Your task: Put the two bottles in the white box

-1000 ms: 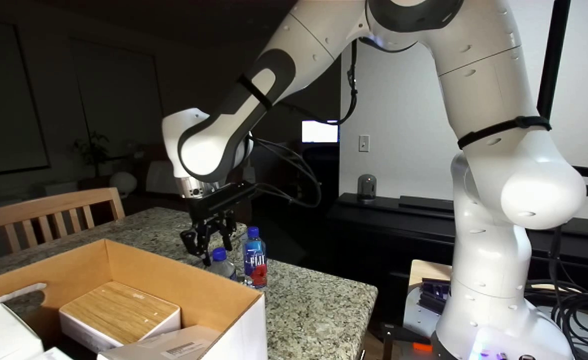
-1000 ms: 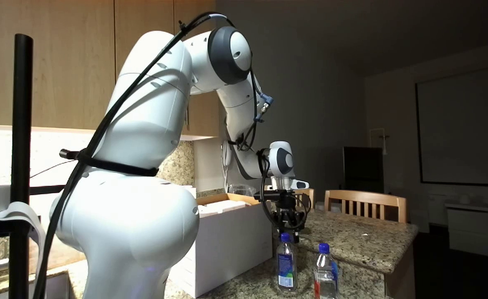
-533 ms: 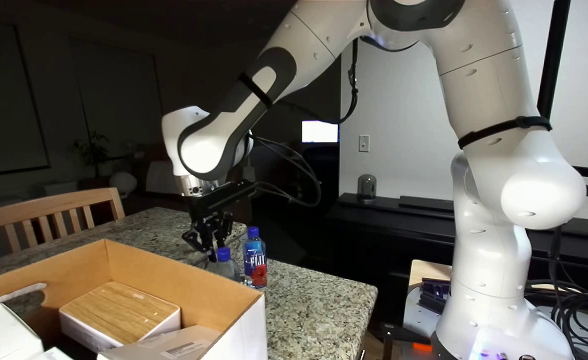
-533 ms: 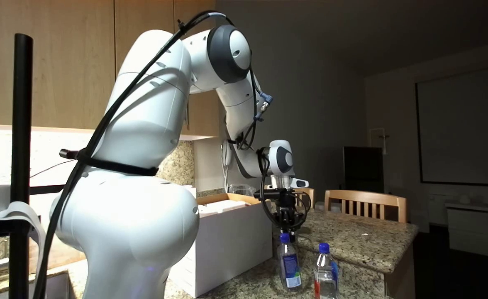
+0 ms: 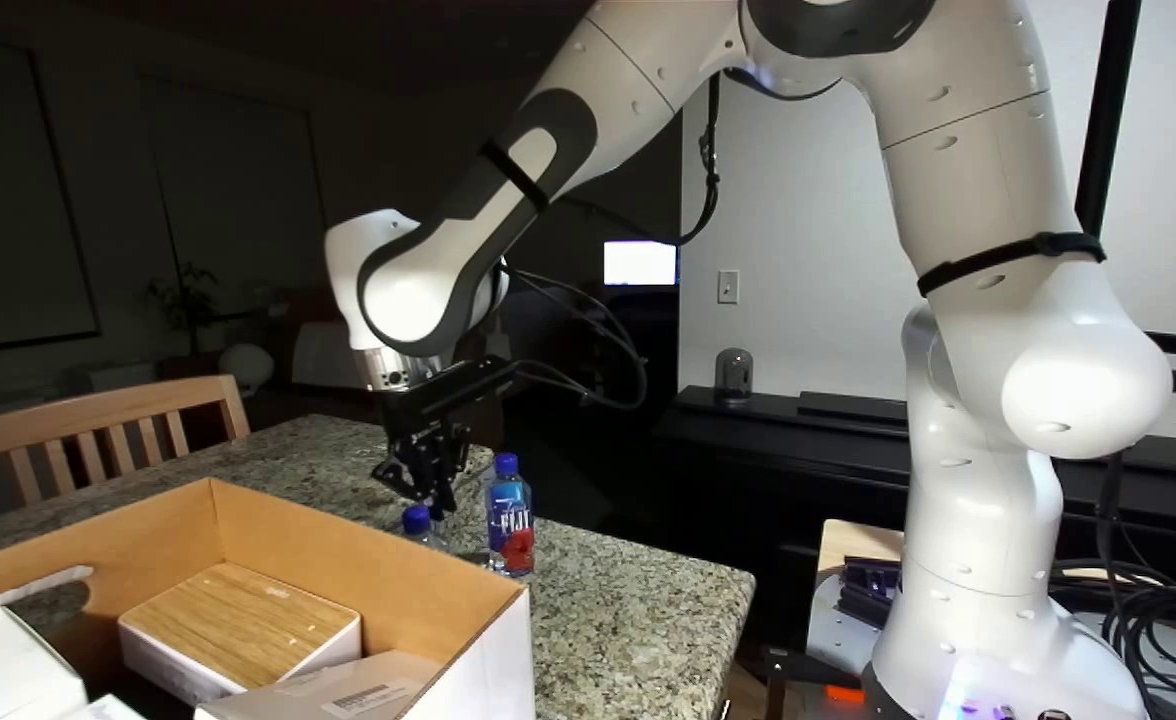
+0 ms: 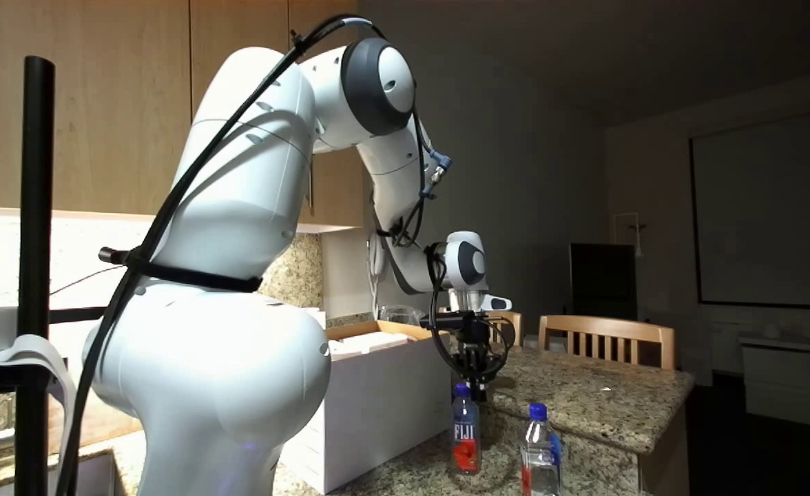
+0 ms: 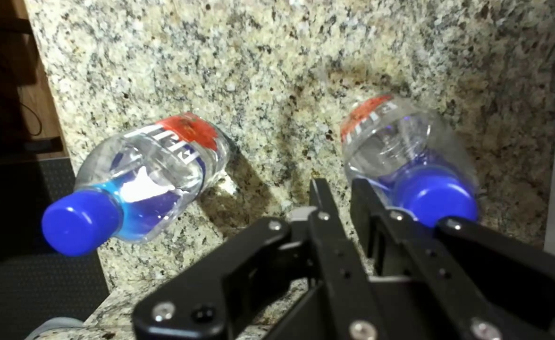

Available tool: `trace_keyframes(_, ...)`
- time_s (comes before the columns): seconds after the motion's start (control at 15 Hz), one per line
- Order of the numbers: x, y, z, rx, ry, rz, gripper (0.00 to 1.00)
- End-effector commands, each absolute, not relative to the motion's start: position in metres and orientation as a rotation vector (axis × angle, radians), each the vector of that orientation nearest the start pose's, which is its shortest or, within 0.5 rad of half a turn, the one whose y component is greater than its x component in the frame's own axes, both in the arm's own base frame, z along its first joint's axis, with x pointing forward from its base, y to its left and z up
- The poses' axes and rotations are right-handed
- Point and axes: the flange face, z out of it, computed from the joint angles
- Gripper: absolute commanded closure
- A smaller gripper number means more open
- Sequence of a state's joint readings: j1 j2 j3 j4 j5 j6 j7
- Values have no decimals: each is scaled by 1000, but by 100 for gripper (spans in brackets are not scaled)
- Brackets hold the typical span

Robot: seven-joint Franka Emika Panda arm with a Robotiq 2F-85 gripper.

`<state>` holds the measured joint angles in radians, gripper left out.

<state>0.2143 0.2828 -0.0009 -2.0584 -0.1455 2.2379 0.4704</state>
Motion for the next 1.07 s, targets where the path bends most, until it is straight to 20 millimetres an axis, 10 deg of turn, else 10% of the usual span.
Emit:
trace_keyframes(0.0, 549, 114, 298, -3270, 307, 122, 51)
trace_keyframes(0.53, 554, 117, 329, -3203, 302, -120, 3)
trace_keyframes(1.0, 546, 140, 322, -3193, 216, -97, 0)
